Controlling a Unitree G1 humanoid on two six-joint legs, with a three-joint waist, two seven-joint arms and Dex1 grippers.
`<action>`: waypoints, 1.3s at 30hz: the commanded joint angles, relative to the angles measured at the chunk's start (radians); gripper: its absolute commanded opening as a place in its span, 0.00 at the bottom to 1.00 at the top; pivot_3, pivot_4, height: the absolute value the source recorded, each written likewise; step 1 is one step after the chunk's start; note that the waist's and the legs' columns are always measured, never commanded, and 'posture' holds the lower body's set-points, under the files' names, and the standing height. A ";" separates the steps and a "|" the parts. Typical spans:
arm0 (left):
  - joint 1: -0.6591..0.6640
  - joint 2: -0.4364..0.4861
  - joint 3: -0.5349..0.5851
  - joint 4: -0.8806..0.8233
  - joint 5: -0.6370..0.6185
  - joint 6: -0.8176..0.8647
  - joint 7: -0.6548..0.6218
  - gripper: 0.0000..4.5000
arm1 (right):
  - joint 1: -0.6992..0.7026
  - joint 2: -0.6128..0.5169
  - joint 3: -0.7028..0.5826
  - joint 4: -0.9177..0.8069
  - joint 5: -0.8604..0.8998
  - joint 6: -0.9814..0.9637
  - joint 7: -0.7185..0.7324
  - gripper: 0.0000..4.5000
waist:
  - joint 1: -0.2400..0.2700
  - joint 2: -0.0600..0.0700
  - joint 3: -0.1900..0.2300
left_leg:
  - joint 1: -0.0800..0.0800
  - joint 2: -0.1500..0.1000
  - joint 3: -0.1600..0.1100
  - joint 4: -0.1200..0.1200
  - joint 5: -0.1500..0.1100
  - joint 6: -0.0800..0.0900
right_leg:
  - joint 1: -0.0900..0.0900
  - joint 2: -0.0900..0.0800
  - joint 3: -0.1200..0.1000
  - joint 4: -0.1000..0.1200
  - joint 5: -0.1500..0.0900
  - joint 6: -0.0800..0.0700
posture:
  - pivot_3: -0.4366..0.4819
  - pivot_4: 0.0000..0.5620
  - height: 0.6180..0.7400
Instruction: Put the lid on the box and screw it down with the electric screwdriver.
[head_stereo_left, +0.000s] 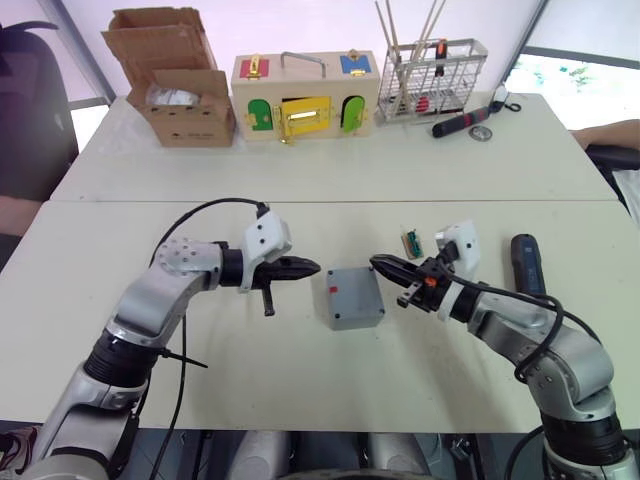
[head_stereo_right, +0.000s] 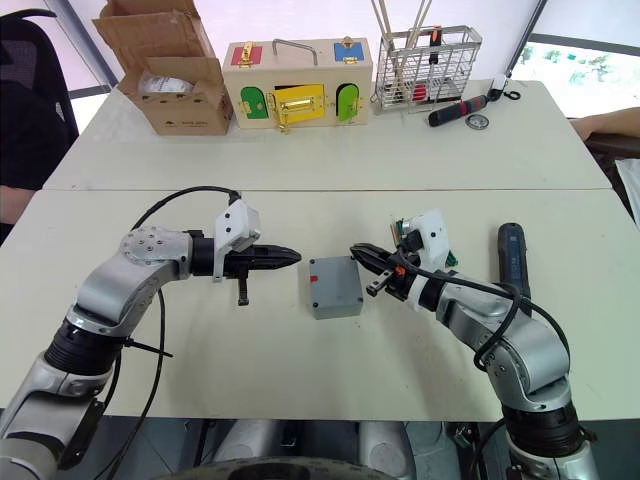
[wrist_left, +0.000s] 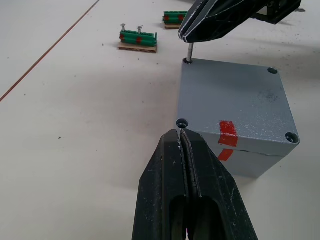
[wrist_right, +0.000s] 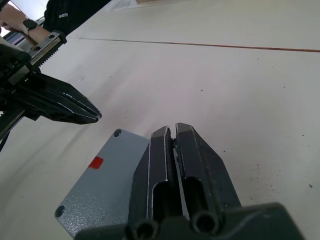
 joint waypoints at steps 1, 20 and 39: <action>-0.009 -0.005 0.019 -0.004 -0.008 -0.017 0.000 0.00 | 0.001 -0.008 -0.005 -0.013 -0.010 -0.021 0.008 0.02 | 0.000 0.000 0.000 | 0.000 0.000 0.000 0.000 0.000 0.000 | 0.000 0.000 0.000 0.000 0.000 0.000 | 0.48 0.27 1.00; -0.002 -0.015 0.016 -0.012 -0.006 -0.016 0.005 0.00 | -0.023 -0.004 0.046 0.029 -0.088 -0.067 0.027 0.21 | 0.000 0.000 0.000 | 0.000 0.000 0.000 0.000 0.000 0.000 | 0.000 0.000 0.000 0.000 0.000 0.000 | 0.48 0.27 1.00; -0.127 0.031 -0.034 0.058 0.065 -0.109 -0.108 0.00 | -0.131 -0.511 -0.459 0.259 0.220 0.289 0.211 0.81 | 0.020 0.000 0.000 | 0.000 0.000 0.002 0.000 -0.003 0.005 | 0.000 -0.001 0.000 -0.001 0.000 0.000 | 0.48 0.27 1.00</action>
